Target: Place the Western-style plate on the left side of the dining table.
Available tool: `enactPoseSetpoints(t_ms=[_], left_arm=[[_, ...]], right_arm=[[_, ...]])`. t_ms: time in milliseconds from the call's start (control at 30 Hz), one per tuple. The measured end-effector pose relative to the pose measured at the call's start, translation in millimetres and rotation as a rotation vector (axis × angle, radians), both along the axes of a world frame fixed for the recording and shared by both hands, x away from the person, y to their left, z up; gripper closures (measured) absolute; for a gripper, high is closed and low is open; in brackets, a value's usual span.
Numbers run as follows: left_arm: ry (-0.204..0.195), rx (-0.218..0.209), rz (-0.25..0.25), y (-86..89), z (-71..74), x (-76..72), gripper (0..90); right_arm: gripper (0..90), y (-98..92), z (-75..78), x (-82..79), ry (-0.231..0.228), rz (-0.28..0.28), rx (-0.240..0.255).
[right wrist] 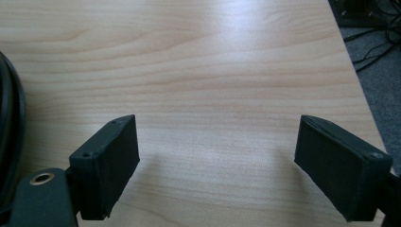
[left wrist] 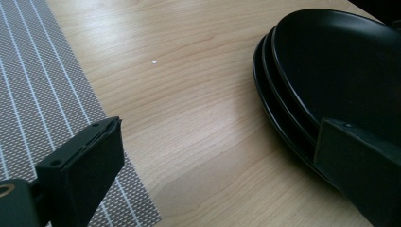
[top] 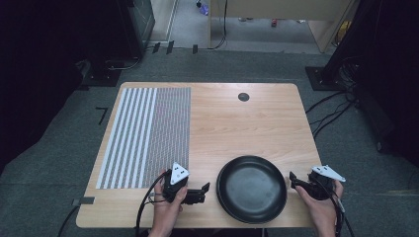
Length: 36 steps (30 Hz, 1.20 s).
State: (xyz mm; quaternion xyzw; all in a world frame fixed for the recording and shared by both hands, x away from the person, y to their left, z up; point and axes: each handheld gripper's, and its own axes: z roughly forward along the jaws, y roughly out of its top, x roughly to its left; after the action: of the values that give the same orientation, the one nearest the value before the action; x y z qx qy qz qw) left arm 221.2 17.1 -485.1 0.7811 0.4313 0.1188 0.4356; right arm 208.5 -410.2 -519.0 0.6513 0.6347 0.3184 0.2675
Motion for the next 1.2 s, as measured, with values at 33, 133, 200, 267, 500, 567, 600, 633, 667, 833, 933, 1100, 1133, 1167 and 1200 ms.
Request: enactPoseSetpoints(t_ms=[33,133,200,267,500,567,600,633,667,833,933,1100,1133,1167,1200], left_arm=[[0.001,0.0,-0.001,-0.6,-0.4,-0.1,2.3],[0.005,0.007,-0.007,-3.5,-2.0,-0.9,2.3],[0.005,0.015,-0.012,-5.7,-2.8,-1.8,2.3],[0.0,0.025,-0.011,-8.2,-2.6,-3.3,2.4],[0.004,0.03,-0.02,-17.9,-2.6,-7.2,2.4],[0.0,0.029,-0.022,-19.5,-3.1,-7.8,2.4],[-0.002,0.026,-0.018,-19.9,-3.4,-7.9,2.4],[-0.001,0.021,-0.017,-20.1,-3.5,-7.9,2.4],[0.0,0.015,-0.017,-20.4,-3.7,-8.0,2.4],[-0.003,0.011,-0.016,-23.4,-4.3,-9.7,5.3],[-0.01,0.012,0.007,-24.2,-4.7,-11.0,15.0],[0.001,0.005,0.0,-27.8,-7.0,-13.5,19.2],[0.002,-0.004,-0.002,-28.2,-6.4,-14.1,19.3],[0.0,-0.012,-0.001,-28.3,-5.6,-14.6,20.0],[0.001,-0.022,0.0,-28.6,-4.9,-15.0,21.0]], right_arm=[[14.1,0.2,2.0,-1.0,-0.007,-0.003,0.003],[14.2,0.3,6.7,-4.3,-0.017,-0.015,0.021],[15.3,0.7,10.2,-7.3,-0.031,-0.007,0.045],[16.5,1.4,15.3,-11.3,-0.062,0.013,0.097],[17.5,13.8,28.4,-18.5,-0.089,0.052,0.137],[17.5,21.9,30.7,-19.8,-0.087,0.083,0.149],[17.8,24.9,31.4,-20.4,-0.09,0.093,0.148],[18.1,29.1,32.1,-21.1,-0.092,0.104,0.145],[19.2,33.0,32.7,-22.0,-0.092,0.116,0.137],[50.7,43.4,33.6,-27.1,-0.086,0.171,0.16],[57.3,44.6,32.9,-29.7,-0.085,0.157,0.204],[62.4,48.9,32.1,-34.6,-0.077,0.157,0.173],[64.0,49.3,31.5,-35.6,-0.076,0.151,0.177],[65.2,49.6,31.0,-36.6,-0.077,0.141,0.189],[67.0,49.4,30.3,-37.2,-0.084,0.131,0.201]])
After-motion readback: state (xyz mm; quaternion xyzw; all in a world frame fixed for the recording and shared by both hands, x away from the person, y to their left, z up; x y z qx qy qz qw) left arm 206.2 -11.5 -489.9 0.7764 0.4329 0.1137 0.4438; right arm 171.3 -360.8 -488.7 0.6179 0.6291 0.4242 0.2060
